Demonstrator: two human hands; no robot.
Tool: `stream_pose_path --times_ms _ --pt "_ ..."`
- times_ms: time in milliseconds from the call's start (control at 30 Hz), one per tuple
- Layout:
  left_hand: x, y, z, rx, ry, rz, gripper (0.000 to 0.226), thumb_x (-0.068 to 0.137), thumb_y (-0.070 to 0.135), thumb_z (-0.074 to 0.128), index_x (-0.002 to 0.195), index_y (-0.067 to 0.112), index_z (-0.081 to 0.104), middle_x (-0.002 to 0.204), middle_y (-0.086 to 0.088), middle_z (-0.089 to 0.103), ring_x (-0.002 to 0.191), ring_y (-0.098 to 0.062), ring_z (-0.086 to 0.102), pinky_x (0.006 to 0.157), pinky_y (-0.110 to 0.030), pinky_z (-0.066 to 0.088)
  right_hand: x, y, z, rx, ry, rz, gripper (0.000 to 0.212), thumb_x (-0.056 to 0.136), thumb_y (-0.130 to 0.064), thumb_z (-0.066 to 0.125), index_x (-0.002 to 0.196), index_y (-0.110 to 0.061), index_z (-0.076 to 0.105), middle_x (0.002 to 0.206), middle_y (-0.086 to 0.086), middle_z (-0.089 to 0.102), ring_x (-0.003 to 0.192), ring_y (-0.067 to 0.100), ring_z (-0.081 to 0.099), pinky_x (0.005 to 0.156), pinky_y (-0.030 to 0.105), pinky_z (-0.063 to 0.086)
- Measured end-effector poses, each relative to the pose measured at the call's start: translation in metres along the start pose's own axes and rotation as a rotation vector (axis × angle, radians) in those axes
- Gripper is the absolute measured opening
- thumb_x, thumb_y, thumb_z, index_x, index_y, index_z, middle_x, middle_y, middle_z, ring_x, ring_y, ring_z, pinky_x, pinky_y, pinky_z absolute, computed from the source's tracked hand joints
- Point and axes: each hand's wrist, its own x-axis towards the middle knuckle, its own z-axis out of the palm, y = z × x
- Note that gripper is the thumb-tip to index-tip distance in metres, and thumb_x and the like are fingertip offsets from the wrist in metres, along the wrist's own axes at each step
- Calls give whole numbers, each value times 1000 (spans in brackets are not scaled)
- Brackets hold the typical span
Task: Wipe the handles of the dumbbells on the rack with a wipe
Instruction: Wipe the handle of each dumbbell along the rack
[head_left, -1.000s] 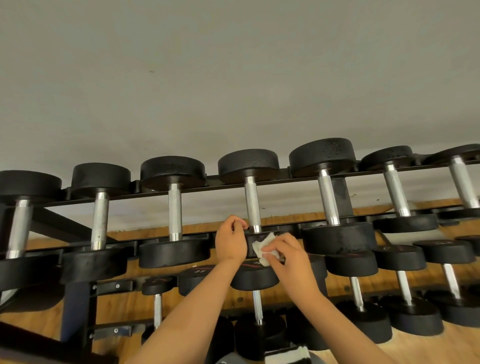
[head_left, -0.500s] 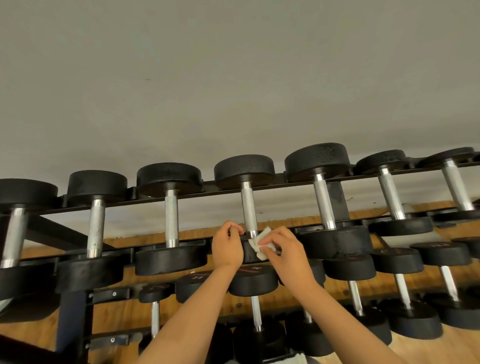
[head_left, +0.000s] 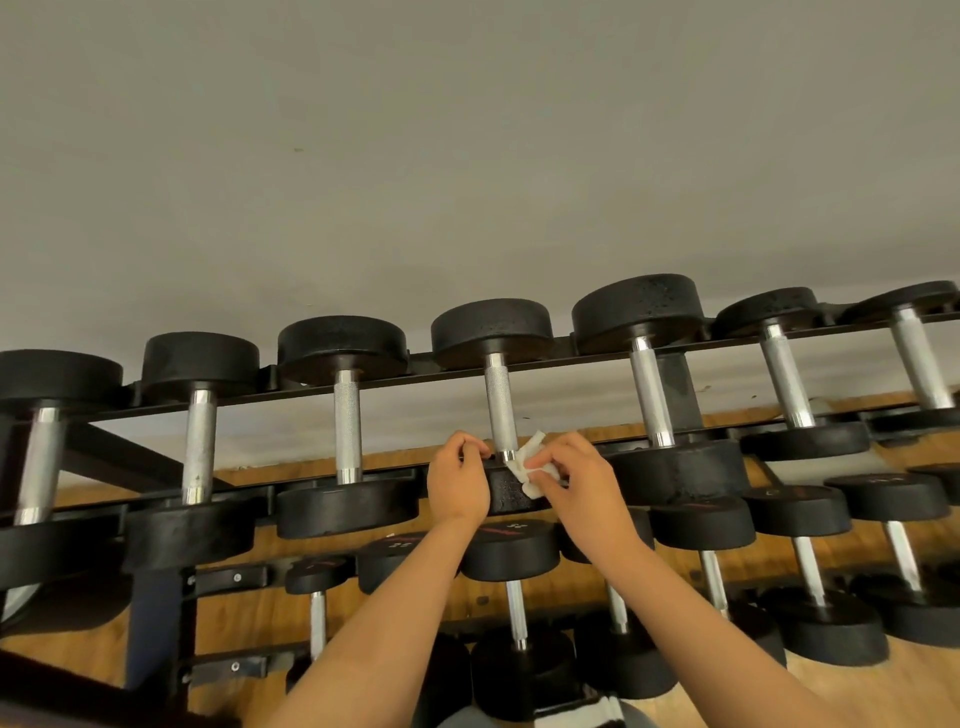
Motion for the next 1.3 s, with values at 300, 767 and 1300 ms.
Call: stream_pose_path --times_ms 300,767,1300 --pt "-1 2 -1 -6 -9 -10 27 99 11 40 81 11 61 82 1 59 81 -10 55 67 -18 39 -11 5 1 80 29 80 21 85 -3 68 85 -23 62 95 -7 53 91 1 55 78 4 41" --pt "1 0 -1 10 -15 2 29 98 12 41 75 16 58 81 2 59 82 -14 56 71 -24 44 -9 12 -1 252 124 243 19 86 -5 68 85 -24 65 97 -8 63 92 3 60 76 9 44" --pt "-1 1 -2 6 -20 -13 28 99 13 41 79 12 60 83 2 60 83 -11 55 69 -19 40 -27 31 -1 415 148 422 10 88 -6 66 92 -14 71 94 -3 70 92 10 64 78 18 47"
